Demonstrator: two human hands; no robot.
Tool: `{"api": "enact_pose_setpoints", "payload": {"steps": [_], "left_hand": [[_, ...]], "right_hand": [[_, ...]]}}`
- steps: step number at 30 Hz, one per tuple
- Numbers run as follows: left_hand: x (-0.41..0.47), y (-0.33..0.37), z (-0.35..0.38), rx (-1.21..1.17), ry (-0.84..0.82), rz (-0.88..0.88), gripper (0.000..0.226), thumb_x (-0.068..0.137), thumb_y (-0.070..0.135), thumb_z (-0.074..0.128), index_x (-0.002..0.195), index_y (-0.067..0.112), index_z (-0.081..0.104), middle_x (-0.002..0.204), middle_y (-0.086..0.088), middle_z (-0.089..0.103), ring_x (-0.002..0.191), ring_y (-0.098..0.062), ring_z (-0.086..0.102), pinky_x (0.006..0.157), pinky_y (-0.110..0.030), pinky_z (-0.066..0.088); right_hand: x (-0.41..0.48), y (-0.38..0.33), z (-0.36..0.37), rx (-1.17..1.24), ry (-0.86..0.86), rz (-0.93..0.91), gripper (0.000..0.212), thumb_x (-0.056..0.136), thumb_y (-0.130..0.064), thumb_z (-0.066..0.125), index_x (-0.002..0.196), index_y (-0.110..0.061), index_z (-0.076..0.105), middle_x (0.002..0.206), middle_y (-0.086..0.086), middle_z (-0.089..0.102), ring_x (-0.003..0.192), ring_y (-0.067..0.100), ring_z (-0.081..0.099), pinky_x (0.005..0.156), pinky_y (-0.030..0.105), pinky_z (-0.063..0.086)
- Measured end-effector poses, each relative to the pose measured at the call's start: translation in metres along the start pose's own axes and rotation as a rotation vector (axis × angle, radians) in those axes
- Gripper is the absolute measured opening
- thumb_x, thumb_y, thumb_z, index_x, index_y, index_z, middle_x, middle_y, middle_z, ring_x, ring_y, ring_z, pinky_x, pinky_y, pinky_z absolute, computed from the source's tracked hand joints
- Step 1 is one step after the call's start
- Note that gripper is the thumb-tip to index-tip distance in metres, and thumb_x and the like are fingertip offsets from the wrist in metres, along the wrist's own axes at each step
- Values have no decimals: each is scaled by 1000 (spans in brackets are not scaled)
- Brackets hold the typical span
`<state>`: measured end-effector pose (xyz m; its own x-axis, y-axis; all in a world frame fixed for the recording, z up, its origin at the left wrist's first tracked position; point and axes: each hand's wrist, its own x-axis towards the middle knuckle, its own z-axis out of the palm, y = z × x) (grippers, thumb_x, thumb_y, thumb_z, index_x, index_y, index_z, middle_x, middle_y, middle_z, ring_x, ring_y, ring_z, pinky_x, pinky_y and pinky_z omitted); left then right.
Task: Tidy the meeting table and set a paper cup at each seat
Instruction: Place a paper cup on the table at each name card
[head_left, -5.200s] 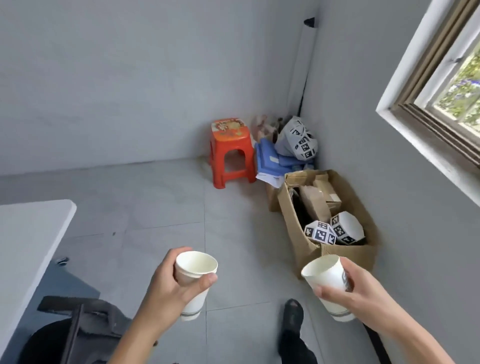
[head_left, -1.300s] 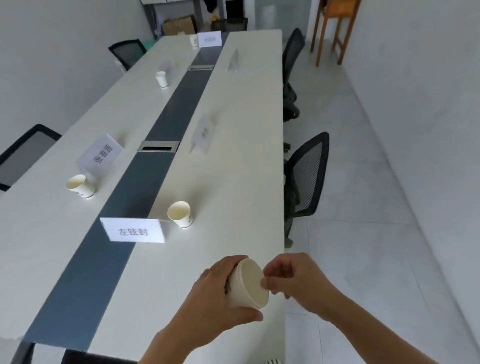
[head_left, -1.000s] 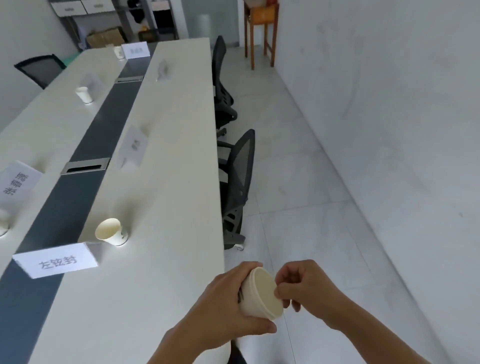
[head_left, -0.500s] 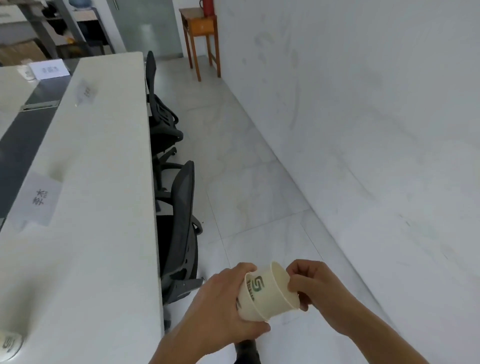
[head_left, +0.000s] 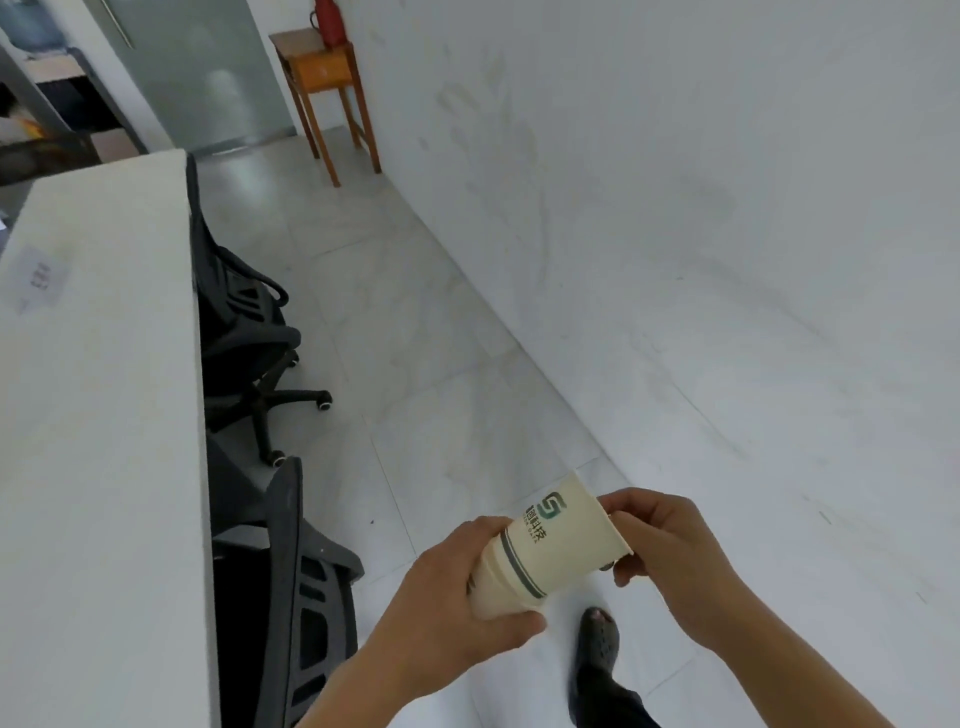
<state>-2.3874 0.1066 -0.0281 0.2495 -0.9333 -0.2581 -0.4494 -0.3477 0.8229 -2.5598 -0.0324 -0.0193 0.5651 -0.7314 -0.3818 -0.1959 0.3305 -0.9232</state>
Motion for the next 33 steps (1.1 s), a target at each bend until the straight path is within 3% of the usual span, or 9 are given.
{"api": "enact_pose_setpoints", "payload": {"steps": [4, 9, 11, 14, 16, 20, 25, 29, 33], "left_hand": [[82, 10, -7, 25, 9, -35, 63, 61, 51, 79, 115, 50, 47, 102, 23, 62, 87, -3, 63, 73, -25, 57], [184, 36, -25, -71, 72, -131, 50, 61, 43, 83, 100, 46, 53, 97, 23, 65, 84, -2, 64, 70, -23, 57], [216, 47, -42, -123, 151, -157, 51, 61, 42, 83, 102, 46, 52, 99, 27, 64, 87, 0, 63, 71, -19, 55], [248, 51, -61, -136, 221, -179, 54, 60, 42, 83, 103, 47, 52, 100, 26, 64, 87, -1, 63, 69, -18, 54], [263, 48, -73, -166, 238, -210, 55, 60, 38, 84, 106, 45, 53, 100, 22, 66, 87, -3, 65, 73, -23, 57], [290, 25, -103, -162, 327, -298, 61, 59, 44, 83, 111, 48, 50, 95, 12, 67, 84, -7, 65, 73, -30, 59], [325, -35, -166, -206, 536, -445, 69, 65, 48, 81, 121, 47, 41, 104, 9, 58, 90, -9, 60, 70, -19, 51], [355, -73, -235, -212, 647, -513, 73, 68, 45, 80, 127, 36, 38, 105, 15, 54, 90, -4, 56, 67, -15, 46], [387, -93, -313, -240, 701, -520, 68, 69, 43, 80, 123, 36, 39, 110, 6, 55, 91, -10, 57, 55, -13, 47]], "right_hand": [[81, -21, -31, -140, -21, -25, 26, 84, 12, 52, 81, -2, 74, 64, 13, 68, 53, 20, 58, 47, 27, 46], [188, -70, -56, 34, -276, 30, 18, 87, -9, 61, 95, -5, 76, 79, 14, 67, 64, 20, 59, 51, 26, 47], [225, -96, -62, 26, -436, -9, 35, 78, -25, 69, 111, -14, 72, 98, 9, 71, 79, 20, 62, 59, 28, 49], [273, -124, -54, -216, -570, -82, 59, 64, -33, 80, 120, -25, 65, 114, -1, 70, 103, 16, 65, 78, 35, 58], [303, -133, -40, -259, -581, -80, 62, 57, -33, 85, 116, -25, 65, 110, -3, 70, 106, 18, 64, 85, 41, 59], [366, -147, -17, -239, -518, -91, 67, 49, -40, 81, 111, -22, 63, 103, -4, 71, 99, 15, 67, 76, 29, 57], [459, -167, 14, -247, -475, -71, 71, 47, -41, 80, 113, -24, 61, 102, -6, 73, 93, 10, 69, 71, 25, 55], [523, -192, 48, -376, -456, -64, 52, 63, -30, 83, 111, -29, 62, 98, -13, 74, 89, 6, 69, 69, 22, 56], [580, -224, 91, -558, -450, -125, 60, 51, -50, 79, 106, -35, 59, 96, -10, 70, 89, 10, 67, 69, 23, 55]]}}
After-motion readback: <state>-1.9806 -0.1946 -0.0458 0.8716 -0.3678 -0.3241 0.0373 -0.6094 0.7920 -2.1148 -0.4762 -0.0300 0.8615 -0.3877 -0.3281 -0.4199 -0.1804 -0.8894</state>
